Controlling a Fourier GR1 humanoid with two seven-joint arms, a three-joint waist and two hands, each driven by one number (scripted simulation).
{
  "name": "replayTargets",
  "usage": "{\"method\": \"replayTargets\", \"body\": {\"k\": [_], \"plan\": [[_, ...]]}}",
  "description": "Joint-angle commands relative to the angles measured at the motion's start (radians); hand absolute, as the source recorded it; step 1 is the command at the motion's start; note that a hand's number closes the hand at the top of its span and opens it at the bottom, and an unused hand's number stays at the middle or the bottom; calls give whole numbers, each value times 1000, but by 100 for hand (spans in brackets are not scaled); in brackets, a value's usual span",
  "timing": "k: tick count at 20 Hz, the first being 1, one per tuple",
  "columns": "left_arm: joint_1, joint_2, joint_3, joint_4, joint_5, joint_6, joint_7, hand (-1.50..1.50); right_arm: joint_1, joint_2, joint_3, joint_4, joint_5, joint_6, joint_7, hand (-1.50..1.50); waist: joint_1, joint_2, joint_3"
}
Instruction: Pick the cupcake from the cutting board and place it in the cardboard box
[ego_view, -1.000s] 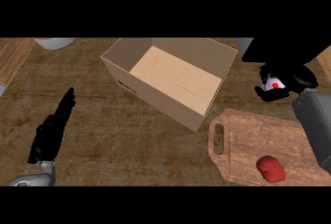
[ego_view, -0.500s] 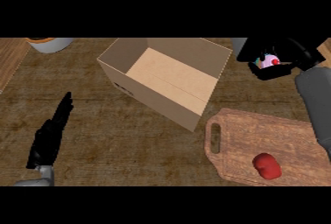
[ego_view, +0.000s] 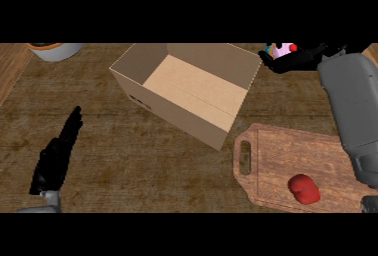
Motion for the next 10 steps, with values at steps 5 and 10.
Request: {"method": "replayTargets", "body": {"k": [5,10], "plan": [[-17,-22,4,64,-12,7,-46,0,-95,130,53,-73,-7,4,231,150,1,2,0],[-77,-25,2,59,-17,7,5,0,-197,200,78,71,32,-66,285,150,10,7,0]]}}
